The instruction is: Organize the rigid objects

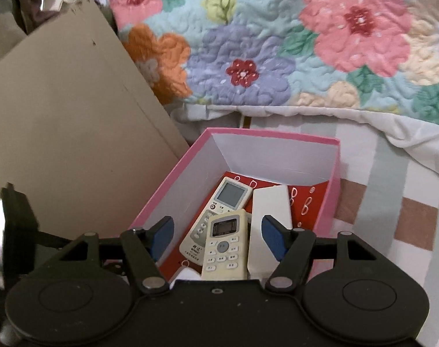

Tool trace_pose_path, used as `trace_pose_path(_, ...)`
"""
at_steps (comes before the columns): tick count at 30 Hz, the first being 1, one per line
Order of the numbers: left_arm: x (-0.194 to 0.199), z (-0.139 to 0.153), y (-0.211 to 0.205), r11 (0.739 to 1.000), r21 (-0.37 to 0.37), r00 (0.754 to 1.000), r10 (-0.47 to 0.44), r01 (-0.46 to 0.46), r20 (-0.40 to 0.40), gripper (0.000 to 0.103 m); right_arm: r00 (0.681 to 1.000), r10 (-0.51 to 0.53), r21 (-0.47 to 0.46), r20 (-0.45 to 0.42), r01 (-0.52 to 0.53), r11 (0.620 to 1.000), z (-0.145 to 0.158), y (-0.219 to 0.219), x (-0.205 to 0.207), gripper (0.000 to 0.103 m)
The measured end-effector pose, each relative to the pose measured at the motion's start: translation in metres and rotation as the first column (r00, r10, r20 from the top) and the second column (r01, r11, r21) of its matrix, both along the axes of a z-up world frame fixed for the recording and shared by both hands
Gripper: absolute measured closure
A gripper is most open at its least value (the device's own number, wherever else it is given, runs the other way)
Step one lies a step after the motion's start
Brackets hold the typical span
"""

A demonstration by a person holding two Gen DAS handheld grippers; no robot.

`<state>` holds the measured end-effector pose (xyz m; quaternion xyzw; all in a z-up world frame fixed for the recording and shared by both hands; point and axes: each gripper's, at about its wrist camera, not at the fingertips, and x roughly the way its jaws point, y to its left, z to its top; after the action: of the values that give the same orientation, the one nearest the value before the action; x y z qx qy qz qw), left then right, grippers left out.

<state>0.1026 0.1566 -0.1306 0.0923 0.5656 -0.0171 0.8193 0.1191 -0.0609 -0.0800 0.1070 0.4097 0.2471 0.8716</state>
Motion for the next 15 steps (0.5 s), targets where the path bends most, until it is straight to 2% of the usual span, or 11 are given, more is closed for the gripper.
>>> trace_pose_path(4,-0.003,0.0,-0.005,1.0,0.023,1.0,0.001,-0.001,0.016,0.093,0.999,-0.037,-0.008,-0.006,0.037,0.999,0.009,-0.007,-0.013,0.031)
trace_pose_path(7,-0.006,0.004,-0.002,1.0,0.008,1.0,0.011,-0.011,0.027,0.093,0.998,-0.051,-0.026,-0.024,0.051,0.998,0.016,-0.008,-0.023,0.031)
trace_pose_path(10,-0.014,0.013,0.002,1.0,0.003,0.999,0.016,-0.017,0.029,0.092,0.997,-0.081,-0.07,0.015,0.081,0.994,0.027,-0.01,-0.045,0.031)
trace_pose_path(15,-0.032,0.032,0.0,1.0,0.029,1.0,-0.003,0.002,0.03,0.092,0.993,-0.119,-0.032,0.006,0.119,0.992,0.032,-0.015,-0.069,0.031)
